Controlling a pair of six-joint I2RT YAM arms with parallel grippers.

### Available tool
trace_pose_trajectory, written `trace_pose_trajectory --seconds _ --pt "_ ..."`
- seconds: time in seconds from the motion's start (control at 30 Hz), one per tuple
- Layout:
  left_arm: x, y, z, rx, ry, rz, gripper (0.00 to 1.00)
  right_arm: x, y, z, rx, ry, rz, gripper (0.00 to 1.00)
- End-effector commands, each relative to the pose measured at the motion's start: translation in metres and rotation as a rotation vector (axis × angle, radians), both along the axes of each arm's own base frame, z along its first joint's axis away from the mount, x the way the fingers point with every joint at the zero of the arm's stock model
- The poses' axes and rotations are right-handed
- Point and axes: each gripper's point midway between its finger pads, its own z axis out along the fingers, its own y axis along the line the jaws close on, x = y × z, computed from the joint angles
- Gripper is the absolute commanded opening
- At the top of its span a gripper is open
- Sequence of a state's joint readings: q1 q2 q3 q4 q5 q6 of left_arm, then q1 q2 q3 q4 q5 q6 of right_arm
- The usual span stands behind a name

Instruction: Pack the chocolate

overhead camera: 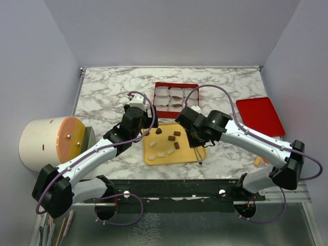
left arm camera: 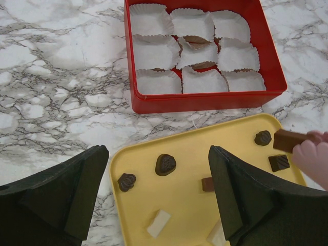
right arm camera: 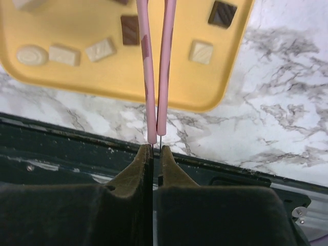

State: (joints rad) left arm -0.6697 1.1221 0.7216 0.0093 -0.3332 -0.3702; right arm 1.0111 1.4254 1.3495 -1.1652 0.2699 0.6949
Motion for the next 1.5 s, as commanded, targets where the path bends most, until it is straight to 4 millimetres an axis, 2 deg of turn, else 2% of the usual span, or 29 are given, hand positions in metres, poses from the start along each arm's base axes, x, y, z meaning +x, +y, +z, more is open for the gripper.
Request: trace_pose_trajectory --seconds 0.0,0.13,0.33,0.4,0.5,0.67,0.9,1.2,1.27,1.37,1.47 --pt "0.001 0.0 0.006 -0.01 -0.016 0.005 0.89 0.039 -0.013 0.009 -0.09 -0.091 -0.083 0.01" --pt "0.0 0.0 0.009 -0.009 -0.023 0.003 0.89 0.085 -0.022 0.009 -0.085 -0.121 -0.128 0.01" --pt "0.0 0.001 0.01 -0.006 -0.031 0.005 0.89 0.159 -0.046 0.003 -0.082 -0.16 -0.173 0.01" --pt "0.0 0.001 0.01 -0.005 -0.031 0.006 0.89 0.178 -0.043 -0.002 -0.071 -0.156 -0.165 0.01" --pt "0.001 0.001 0.009 -0.002 -0.03 0.005 0.89 0.197 -0.037 -0.013 -0.073 -0.135 -0.143 0.01" --pt "0.001 0.001 0.007 0.001 -0.028 0.006 0.89 0.217 -0.029 -0.028 -0.073 -0.112 -0.119 0.01" --pt "0.001 0.001 0.005 0.004 -0.024 0.005 0.89 0.237 -0.034 -0.047 -0.073 -0.079 -0.134 0.01" --pt "0.001 0.002 0.002 0.008 -0.019 0.009 0.89 0.255 -0.036 -0.056 -0.08 -0.078 -0.135 0.02" --pt "0.002 0.002 0.002 0.011 -0.018 0.01 0.89 0.257 -0.036 -0.059 -0.085 -0.068 -0.135 0.04" --pt "0.002 0.003 0.001 0.012 -0.017 0.012 0.89 0.259 -0.036 -0.062 -0.088 -0.063 -0.136 0.17" --pt "0.002 0.002 0.001 0.012 -0.016 0.011 0.89 0.259 -0.038 -0.064 -0.091 -0.06 -0.142 0.23"
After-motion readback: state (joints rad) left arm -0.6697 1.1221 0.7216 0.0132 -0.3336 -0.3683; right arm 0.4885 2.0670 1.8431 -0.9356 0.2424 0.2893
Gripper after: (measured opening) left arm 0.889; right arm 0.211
